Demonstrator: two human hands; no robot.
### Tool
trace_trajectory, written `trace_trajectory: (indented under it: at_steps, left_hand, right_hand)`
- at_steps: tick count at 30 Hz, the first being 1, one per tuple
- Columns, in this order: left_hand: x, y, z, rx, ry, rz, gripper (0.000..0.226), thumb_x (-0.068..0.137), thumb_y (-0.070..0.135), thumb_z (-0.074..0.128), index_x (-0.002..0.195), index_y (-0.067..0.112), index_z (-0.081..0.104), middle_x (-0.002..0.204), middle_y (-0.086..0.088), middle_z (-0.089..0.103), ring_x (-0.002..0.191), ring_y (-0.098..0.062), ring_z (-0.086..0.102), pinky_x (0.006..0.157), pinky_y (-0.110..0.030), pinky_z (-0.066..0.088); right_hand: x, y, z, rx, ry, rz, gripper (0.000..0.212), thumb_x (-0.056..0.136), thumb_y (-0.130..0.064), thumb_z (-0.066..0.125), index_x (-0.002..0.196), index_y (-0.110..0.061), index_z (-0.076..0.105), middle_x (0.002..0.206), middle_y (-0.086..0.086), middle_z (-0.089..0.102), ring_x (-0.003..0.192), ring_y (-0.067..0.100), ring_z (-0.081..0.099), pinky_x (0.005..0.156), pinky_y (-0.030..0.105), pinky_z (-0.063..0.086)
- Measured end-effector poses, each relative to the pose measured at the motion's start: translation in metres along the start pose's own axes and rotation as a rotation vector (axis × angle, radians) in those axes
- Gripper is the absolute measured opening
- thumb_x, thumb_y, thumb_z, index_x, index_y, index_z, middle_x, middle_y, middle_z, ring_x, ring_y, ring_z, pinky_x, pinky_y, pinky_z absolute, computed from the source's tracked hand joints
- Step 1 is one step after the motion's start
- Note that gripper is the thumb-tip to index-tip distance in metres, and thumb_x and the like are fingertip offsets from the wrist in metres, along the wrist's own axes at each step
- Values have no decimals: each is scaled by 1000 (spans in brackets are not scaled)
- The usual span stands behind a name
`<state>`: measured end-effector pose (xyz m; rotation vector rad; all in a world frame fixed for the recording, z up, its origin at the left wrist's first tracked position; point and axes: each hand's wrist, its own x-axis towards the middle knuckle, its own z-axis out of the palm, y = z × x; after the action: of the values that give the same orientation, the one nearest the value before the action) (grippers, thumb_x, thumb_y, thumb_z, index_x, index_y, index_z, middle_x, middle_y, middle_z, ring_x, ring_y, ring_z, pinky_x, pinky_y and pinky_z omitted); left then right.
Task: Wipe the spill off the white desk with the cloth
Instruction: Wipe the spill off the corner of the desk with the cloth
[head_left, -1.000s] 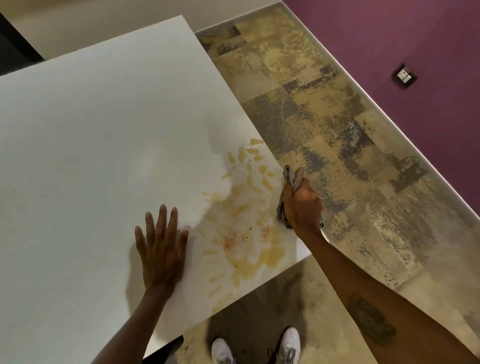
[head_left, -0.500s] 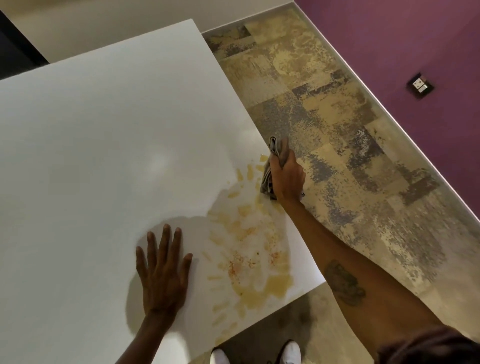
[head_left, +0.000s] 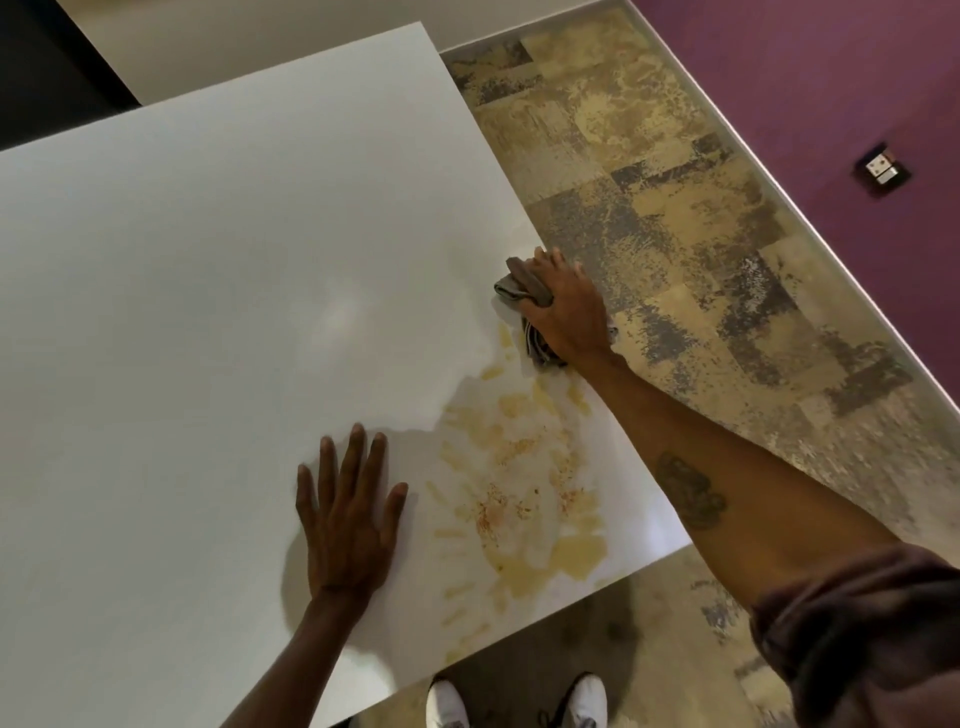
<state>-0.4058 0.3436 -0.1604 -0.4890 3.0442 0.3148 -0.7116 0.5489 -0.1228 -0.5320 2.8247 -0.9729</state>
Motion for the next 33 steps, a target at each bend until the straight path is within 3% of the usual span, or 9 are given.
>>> trace_trajectory:
  at_steps: [4, 9, 12, 15, 19, 25, 28, 31, 33]
  left_hand:
    - [0, -4, 2, 10, 16, 7, 67, 104, 59, 14, 162, 27, 24, 172, 2, 15, 160, -26, 4, 126, -56, 11]
    - [0, -4, 4, 3, 46, 2, 64, 105, 59, 20, 160, 27, 31, 169, 0, 24, 159, -30, 14, 126, -56, 12]
    - [0, 1, 3, 32, 109, 8, 59, 106, 54, 30, 155, 22, 42, 165, -3, 34, 156, -33, 25, 124, -58, 19]
    - [-3, 3, 1, -41, 102, -9, 60, 105, 54, 29, 156, 24, 40, 166, -1, 31, 158, -29, 19, 125, -56, 15]
    - [-7, 5, -1, -77, 70, -25, 63, 105, 57, 22, 159, 27, 33, 169, 3, 24, 159, -25, 10, 127, -54, 8]
    - [-11, 9, -4, -88, 50, -55, 70, 104, 63, 11, 160, 25, 29, 170, 3, 22, 159, -26, 10, 127, -55, 7]
    - [-13, 10, -6, -103, 60, -59, 71, 103, 65, 10, 160, 26, 29, 169, 3, 23, 159, -26, 10, 127, -55, 7]
    - [-15, 10, -5, -109, 64, -56, 70, 104, 64, 12, 160, 26, 29, 169, 2, 23, 159, -26, 11, 127, -56, 7]
    - [-14, 10, -5, -94, 64, -52, 70, 104, 64, 12, 160, 26, 29, 169, 2, 23, 159, -27, 10, 127, -56, 7]
  right_hand:
    - [-20, -1, -3, 47, -40, -67, 63, 83, -41, 71, 137, -15, 54, 140, 5, 55, 128, 29, 51, 108, 44, 40]
    - [-56, 1, -2, 38, -175, -184, 65, 79, -33, 70, 140, -17, 55, 148, 2, 51, 139, 20, 44, 119, 37, 31]
    - [-78, 3, -5, 12, -218, -234, 62, 80, -29, 72, 140, -20, 56, 150, -1, 50, 142, 16, 41, 116, 29, 32]
    - [-103, 7, -8, -15, -259, -291, 58, 82, -28, 71, 138, -23, 57, 151, -1, 48, 144, 13, 36, 116, 24, 28]
    - [-137, 14, -12, -2, -289, -302, 57, 82, -23, 70, 138, -19, 58, 150, 1, 49, 146, 15, 35, 119, 36, 31]
    - [-190, 23, -18, -39, -271, -302, 53, 86, -25, 66, 138, -18, 57, 151, 0, 48, 147, 13, 32, 121, 37, 27]
    - [-219, 26, -18, -40, -183, -274, 57, 86, -39, 58, 138, -15, 58, 148, 1, 51, 145, 12, 35, 122, 33, 27]
    - [-241, 29, -14, -12, -82, -236, 59, 84, -33, 69, 137, -12, 58, 147, 4, 51, 144, 17, 38, 119, 41, 32]
    - [-251, 26, -8, -29, -44, -136, 63, 84, -37, 67, 142, -15, 52, 151, 4, 48, 145, 18, 37, 119, 43, 32]
